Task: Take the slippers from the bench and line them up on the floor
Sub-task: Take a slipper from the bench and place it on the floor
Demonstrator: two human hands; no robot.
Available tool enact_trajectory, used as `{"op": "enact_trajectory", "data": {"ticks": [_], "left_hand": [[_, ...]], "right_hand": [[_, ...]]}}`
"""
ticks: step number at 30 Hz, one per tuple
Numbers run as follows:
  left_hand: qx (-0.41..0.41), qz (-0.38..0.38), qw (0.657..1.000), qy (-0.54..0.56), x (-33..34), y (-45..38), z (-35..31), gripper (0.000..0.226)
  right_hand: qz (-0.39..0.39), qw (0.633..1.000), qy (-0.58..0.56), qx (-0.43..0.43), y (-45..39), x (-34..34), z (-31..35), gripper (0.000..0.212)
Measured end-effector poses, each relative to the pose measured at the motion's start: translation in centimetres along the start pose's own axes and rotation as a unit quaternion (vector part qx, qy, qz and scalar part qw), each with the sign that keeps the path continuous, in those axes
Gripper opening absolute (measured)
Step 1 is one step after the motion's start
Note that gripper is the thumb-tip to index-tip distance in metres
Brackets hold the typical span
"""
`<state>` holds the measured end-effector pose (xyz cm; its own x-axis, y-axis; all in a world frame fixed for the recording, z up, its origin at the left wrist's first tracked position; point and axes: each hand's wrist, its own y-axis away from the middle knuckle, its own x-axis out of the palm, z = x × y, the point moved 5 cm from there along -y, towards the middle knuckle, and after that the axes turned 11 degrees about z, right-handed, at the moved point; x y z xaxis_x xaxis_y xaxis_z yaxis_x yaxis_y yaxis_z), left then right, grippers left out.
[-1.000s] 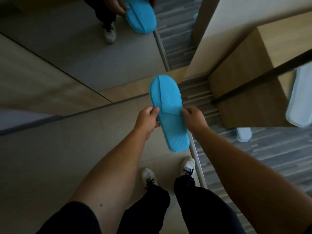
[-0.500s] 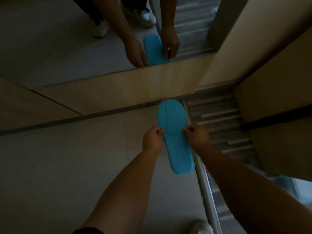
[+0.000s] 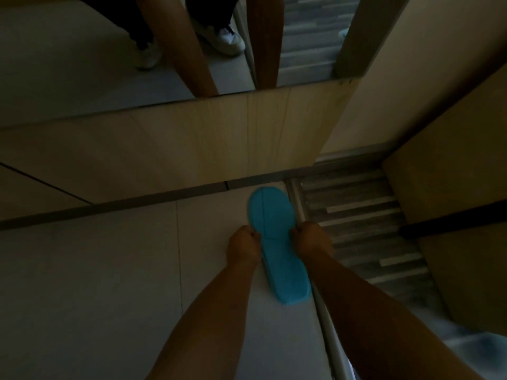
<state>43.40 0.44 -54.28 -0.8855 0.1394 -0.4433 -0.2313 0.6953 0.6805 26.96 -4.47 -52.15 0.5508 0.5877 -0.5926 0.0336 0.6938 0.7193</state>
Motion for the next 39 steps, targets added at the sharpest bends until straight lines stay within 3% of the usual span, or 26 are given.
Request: {"op": "enact_trajectory", "data": {"ticks": [13,32,39], "left_hand": [[-0.007,-0.017,0.999,-0.046,-0.3,-1.1,-0.5,0.020],[-0.003,0.016,0.996,-0.090,-0.6,-0.4,-1.7,0.024],[0.044,-0.006,0.979,-0.201,-4.4,4.7,-5.6,0.032]], "right_hand": [[-0.025,0.998,0.044,0.021,0.1,-0.5,1.2,0.026],[-0.027,0.995,0.092,0.019,0.3,-1.1,2.5,0.026],[-0.089,0.981,0.167,-0.039,6.0,-5.0,5.4,0.032]]}}
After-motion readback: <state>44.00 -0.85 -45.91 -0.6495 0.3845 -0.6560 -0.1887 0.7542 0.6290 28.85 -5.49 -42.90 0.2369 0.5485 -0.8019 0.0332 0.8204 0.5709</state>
